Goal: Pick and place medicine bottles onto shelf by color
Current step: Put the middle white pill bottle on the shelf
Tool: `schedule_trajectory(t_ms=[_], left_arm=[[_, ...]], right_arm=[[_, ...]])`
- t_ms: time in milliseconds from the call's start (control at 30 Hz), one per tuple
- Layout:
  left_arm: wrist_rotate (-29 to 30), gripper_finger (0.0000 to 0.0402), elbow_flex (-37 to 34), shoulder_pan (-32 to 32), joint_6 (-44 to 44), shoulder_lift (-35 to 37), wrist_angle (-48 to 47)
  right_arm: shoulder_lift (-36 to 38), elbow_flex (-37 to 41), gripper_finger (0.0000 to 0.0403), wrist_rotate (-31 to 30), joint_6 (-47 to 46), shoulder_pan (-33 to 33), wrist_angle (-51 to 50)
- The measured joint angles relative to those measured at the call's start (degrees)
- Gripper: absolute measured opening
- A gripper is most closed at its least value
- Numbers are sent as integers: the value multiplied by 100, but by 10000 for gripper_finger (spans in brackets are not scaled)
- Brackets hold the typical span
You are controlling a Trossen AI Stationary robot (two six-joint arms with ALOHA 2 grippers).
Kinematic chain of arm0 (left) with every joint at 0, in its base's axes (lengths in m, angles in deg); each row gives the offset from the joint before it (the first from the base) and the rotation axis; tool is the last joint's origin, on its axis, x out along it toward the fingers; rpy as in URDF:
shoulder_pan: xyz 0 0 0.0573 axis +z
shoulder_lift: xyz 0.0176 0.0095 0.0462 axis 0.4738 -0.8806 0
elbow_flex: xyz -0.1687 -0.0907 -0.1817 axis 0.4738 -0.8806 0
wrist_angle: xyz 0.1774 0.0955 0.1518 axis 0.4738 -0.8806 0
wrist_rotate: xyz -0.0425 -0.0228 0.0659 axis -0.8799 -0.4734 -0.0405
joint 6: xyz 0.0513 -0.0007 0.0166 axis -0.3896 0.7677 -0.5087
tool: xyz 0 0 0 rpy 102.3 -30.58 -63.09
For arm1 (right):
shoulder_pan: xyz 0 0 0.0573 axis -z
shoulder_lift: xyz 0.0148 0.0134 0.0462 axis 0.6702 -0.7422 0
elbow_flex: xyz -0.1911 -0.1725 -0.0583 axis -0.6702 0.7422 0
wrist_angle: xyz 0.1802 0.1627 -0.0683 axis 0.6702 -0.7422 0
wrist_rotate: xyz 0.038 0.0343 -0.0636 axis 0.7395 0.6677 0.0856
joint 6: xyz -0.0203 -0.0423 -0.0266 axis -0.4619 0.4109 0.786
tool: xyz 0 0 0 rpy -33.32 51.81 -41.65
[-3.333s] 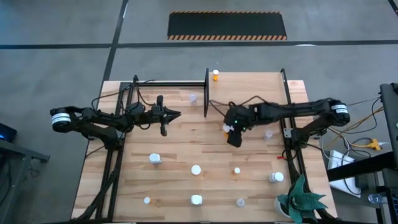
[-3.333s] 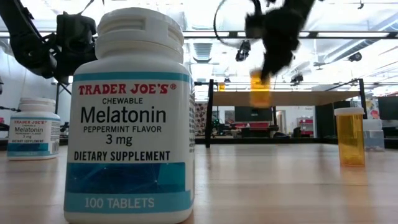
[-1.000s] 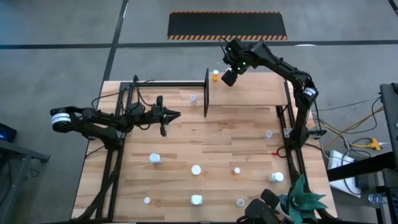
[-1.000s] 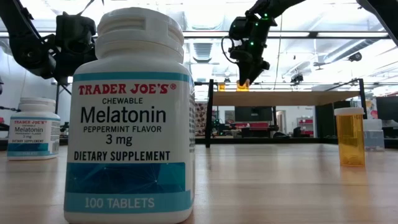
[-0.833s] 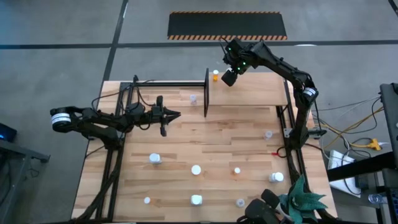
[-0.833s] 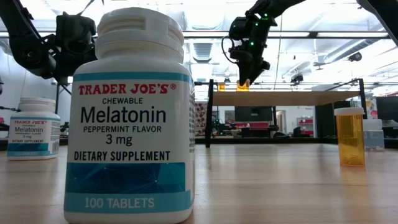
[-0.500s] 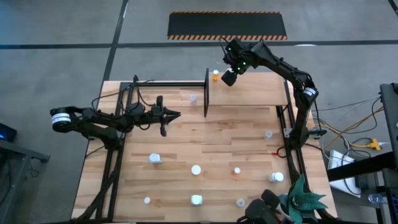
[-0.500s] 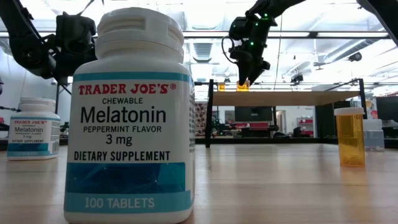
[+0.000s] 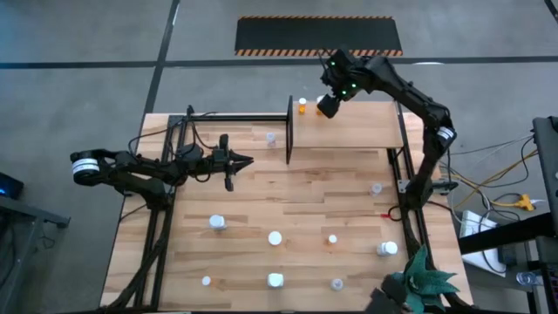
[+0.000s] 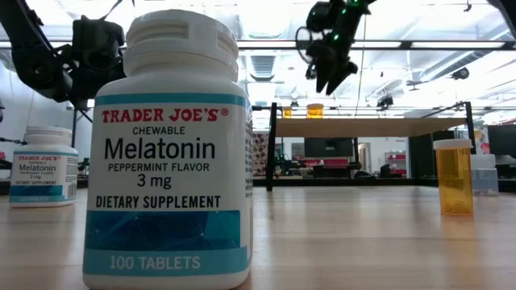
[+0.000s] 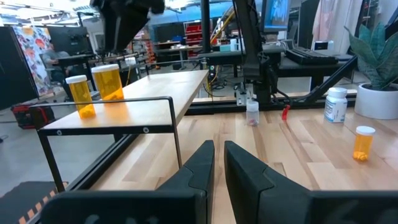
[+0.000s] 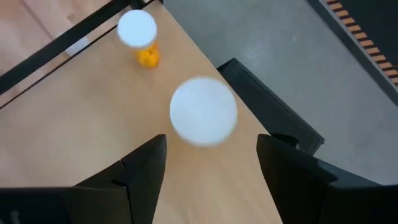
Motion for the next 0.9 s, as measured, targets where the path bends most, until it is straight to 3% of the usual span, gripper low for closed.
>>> schedule_trajectory(t_ms=[233,533,700,900], left_arm=[[0,19,7,-2,-2,0,6],[0,19,11,0,2,0,-3],[0,19,0,-1,2,-33,-19],[0,19,42,0,0,-207,-8]], right_arm=[[767,474,209,2,-19,-282,-450],[2401,3023,97,5,-457,-1367,1382],[3172,4097,46,-6,-1239,-2158,1765],[3882,5043,23,-27,-2902,-3362,1573]])
